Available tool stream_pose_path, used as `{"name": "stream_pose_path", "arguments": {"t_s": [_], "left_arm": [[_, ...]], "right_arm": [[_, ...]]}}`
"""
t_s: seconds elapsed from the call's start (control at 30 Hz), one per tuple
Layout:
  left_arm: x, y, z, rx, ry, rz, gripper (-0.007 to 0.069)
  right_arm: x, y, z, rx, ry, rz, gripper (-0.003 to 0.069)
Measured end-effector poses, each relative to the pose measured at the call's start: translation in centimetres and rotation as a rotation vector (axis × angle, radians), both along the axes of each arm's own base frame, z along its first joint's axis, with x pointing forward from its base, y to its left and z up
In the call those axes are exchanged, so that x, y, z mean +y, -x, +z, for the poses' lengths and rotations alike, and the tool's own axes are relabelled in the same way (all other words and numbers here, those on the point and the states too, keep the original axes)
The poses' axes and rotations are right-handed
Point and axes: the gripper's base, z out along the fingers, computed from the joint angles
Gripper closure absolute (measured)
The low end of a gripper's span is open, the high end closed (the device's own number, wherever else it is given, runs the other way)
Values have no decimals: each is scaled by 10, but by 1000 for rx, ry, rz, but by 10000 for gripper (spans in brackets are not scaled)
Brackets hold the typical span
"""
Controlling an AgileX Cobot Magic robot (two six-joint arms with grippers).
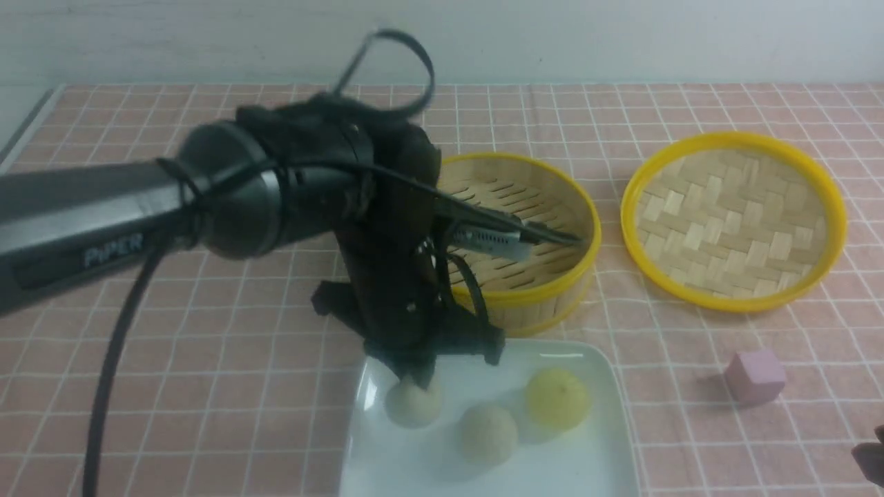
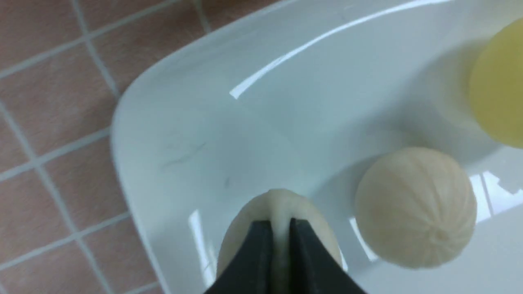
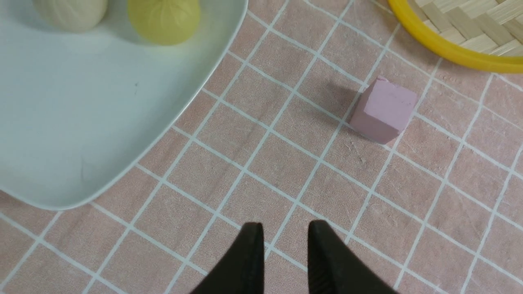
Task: Put the steamed buns into the plate on the pink tablecloth.
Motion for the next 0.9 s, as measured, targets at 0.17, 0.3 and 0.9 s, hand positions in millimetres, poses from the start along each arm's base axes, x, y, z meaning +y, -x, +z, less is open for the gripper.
{"name": "stream_pose_path", "arguments": {"t_s": [0.17,0.3,0.9], "left_arm": [[-8,-2,-16,-13,6,64,441],[-7,-4,-18,-25,-14,82,277],[-3,-3,22,-103,34,112,179]], "right_arm": [[0,2,1,7,-28,-15,505],[-7,12,16,-12,-63,-20,548],[-55,87,15,-449,-496,-17,670]]}}
